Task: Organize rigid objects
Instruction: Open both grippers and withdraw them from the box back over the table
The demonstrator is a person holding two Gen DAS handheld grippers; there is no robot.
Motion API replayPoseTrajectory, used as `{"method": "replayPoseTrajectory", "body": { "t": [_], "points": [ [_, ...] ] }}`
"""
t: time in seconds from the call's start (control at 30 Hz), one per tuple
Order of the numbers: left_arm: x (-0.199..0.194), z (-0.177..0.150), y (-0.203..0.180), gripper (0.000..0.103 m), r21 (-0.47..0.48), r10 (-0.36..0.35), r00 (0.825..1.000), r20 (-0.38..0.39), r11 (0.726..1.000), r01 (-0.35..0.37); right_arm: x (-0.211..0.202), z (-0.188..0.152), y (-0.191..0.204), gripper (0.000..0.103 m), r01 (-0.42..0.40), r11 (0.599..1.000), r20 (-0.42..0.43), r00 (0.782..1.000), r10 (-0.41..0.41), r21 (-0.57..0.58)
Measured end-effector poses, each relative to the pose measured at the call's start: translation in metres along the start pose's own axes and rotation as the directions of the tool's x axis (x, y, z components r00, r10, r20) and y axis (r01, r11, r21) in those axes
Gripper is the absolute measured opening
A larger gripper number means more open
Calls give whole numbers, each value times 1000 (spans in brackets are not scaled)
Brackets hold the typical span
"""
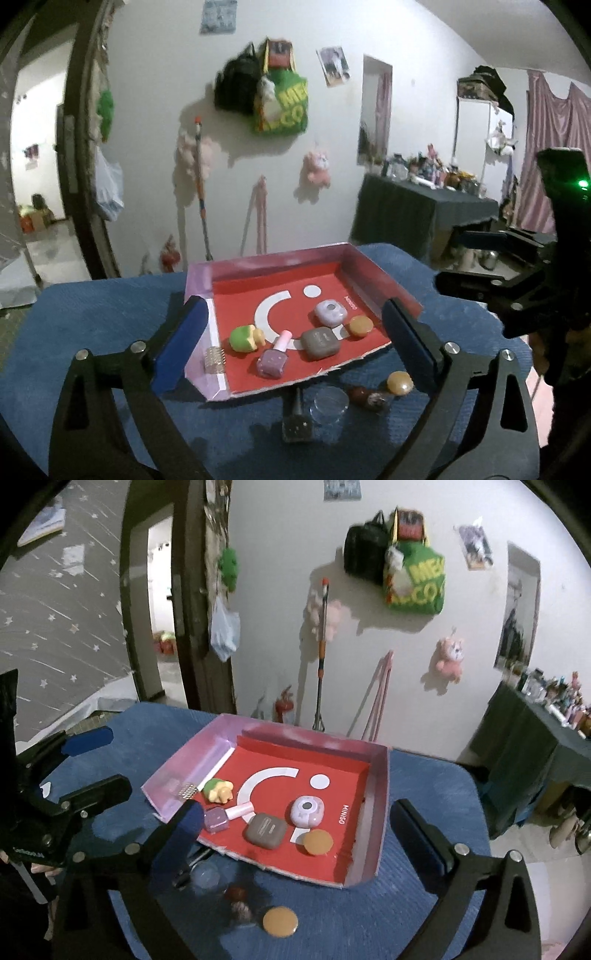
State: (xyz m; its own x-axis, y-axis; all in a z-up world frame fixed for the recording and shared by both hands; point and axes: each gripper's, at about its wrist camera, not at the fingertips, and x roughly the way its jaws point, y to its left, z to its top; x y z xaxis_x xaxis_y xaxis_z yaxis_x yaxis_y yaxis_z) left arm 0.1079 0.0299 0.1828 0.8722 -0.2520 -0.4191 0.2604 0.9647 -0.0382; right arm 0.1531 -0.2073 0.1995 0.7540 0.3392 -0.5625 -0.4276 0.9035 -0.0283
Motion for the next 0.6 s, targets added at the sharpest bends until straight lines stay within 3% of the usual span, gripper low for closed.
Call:
{"method": "replayPoseTrajectory", "body": {
  "t": [0.27, 0.6],
  "points": [
    [-34, -42, -25, 98, -11, 107, 991, 79, 994, -106, -49, -50, 17, 103, 43, 999, 101, 994, -45, 20],
    [-29, -95, -28, 98, -74, 176, 984, 28, 982, -173, -34, -115, 35, 103, 133, 989, 94, 986, -139, 63]
  ]
}}
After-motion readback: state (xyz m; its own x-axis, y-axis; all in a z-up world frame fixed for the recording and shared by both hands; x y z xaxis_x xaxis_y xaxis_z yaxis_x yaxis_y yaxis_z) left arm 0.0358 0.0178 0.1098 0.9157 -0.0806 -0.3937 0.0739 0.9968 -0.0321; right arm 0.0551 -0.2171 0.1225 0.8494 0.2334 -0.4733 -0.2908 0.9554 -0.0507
